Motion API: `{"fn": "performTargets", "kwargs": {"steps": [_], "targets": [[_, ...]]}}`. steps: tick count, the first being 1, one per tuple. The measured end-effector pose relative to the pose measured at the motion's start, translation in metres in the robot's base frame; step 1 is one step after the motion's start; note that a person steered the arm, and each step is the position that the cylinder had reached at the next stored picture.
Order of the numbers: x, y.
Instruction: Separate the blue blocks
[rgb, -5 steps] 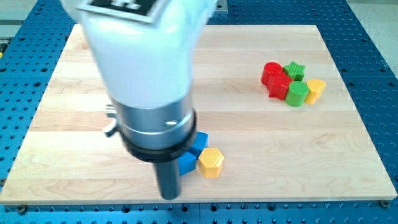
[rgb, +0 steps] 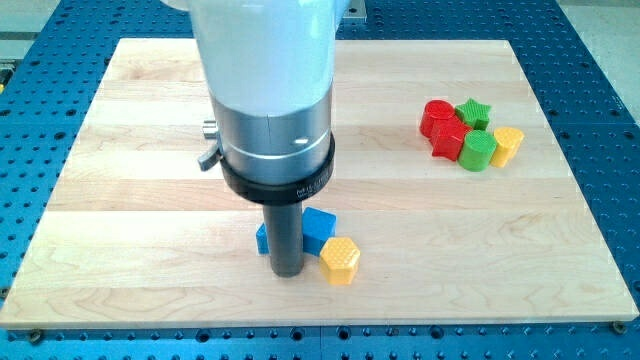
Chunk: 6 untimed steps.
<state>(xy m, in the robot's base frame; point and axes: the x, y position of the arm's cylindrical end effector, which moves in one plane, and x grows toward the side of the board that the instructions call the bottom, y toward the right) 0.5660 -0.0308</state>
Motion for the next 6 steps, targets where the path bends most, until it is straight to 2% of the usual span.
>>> {"fn": "performTargets", "kwargs": {"steps": [2,4,6], "targets": [[-0.02,0.016],[-0.013,-0.026],[-0.007,0.032]]}}
